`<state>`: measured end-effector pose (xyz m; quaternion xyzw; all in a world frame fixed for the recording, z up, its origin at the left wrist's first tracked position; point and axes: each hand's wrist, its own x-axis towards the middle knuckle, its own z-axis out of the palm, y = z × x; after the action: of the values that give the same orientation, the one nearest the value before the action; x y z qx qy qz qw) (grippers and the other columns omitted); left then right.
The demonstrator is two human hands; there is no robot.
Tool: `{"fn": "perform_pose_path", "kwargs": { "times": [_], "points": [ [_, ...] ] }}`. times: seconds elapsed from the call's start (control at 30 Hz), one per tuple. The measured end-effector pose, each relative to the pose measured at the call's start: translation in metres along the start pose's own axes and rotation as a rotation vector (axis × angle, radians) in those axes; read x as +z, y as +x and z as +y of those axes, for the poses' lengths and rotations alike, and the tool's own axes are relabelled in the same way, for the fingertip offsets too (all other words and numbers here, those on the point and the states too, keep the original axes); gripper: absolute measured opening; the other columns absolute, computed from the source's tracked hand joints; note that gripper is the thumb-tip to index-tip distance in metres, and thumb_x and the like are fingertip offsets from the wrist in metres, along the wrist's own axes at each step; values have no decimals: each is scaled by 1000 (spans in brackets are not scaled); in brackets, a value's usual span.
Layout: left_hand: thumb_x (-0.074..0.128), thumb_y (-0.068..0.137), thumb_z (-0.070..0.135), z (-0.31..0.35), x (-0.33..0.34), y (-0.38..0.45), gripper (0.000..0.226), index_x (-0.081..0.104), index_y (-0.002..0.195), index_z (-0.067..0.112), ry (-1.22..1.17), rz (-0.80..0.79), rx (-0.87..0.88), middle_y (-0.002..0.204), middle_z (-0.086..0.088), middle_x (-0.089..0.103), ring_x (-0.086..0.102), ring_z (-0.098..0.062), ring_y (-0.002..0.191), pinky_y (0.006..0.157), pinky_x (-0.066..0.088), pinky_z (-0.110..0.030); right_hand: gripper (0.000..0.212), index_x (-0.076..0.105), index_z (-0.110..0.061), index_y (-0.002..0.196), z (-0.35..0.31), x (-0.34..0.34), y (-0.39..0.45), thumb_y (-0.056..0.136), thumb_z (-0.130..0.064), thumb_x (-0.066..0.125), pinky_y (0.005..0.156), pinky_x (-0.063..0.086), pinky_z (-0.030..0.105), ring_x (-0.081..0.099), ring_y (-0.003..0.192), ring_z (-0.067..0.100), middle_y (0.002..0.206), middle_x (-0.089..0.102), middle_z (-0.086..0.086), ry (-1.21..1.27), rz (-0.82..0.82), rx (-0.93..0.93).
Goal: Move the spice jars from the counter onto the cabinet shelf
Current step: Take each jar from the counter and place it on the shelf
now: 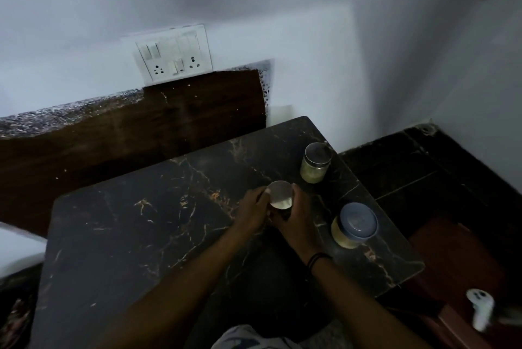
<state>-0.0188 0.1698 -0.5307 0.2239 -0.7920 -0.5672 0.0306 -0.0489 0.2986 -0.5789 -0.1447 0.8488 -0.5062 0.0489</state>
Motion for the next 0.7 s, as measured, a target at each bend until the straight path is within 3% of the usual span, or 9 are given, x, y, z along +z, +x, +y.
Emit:
{"fn": "perform_pose_path", "kwargs": {
  "times": [0.07, 0.13, 0.2, 0.3, 0.4, 0.5, 0.6, 0.7],
  "points": [
    [42, 105, 23, 4, -8, -4, 32, 69, 102, 6, -71, 77, -15, 97, -17, 69, 67, -31, 91, 86, 54, -47, 81, 37, -13, 141, -5, -4, 4, 75, -27, 83, 101, 39, 14, 48, 125, 14, 138, 45, 7, 82, 51, -63],
    [41, 106, 22, 7, -19, -7, 34, 65, 103, -1, -135, 116, -16, 103, -23, 67, 65, -39, 97, 90, 53, -53, 77, 37, -26, 136, -16, -10, 9, 74, -26, 81, 94, 43, 9, 52, 120, 6, 133, 49, -5, 236, 24, -64],
    [44, 104, 20, 12, -29, -11, 32, 64, 96, -3, -172, 152, 24, 96, -23, 67, 65, -39, 92, 86, 54, -52, 71, 36, -35, 133, -26, -16, 15, 74, -29, 75, 94, 50, 20, 56, 119, 6, 130, 52, -11, 424, -28, -9],
    [51, 101, 24, 17, -42, -16, 26, 63, 93, 3, -263, 143, 1, 90, -14, 67, 67, -32, 86, 80, 56, -44, 51, 47, -34, 124, -39, -21, 24, 78, -28, 67, 90, 55, 38, 65, 110, 19, 122, 62, -5, 664, -91, 71],
    [54, 98, 30, 14, -51, -22, 30, 63, 99, 2, -416, 75, -63, 96, -13, 70, 69, -28, 90, 81, 57, -40, 27, 56, -30, 116, -50, -19, 28, 91, -22, 54, 82, 59, 41, 68, 100, 24, 115, 66, 4, 828, -123, 175],
    [54, 98, 32, 8, -56, -30, 32, 64, 109, 4, -569, 26, -136, 111, -17, 70, 67, -35, 104, 92, 54, -52, 38, 63, -17, 118, -50, -13, 24, 89, -37, 50, 75, 59, 38, 72, 97, 27, 110, 73, 11, 984, -210, 349],
    [54, 97, 32, 0, -56, -40, 30, 67, 110, 8, -669, 24, -202, 115, -22, 69, 66, -37, 107, 96, 50, -56, 45, 77, -15, 105, -46, -1, 14, 85, -47, 51, 75, 57, 40, 72, 98, 31, 110, 74, 15, 1047, -290, 497],
    [56, 96, 30, -10, -55, -51, 25, 68, 108, 11, -732, 28, -238, 113, -17, 73, 68, -33, 106, 99, 51, -54, 56, 73, -11, 113, -40, 10, 4, 77, -50, 56, 86, 55, 46, 69, 106, 34, 118, 70, 18, 1069, -329, 545]
  ]
}}
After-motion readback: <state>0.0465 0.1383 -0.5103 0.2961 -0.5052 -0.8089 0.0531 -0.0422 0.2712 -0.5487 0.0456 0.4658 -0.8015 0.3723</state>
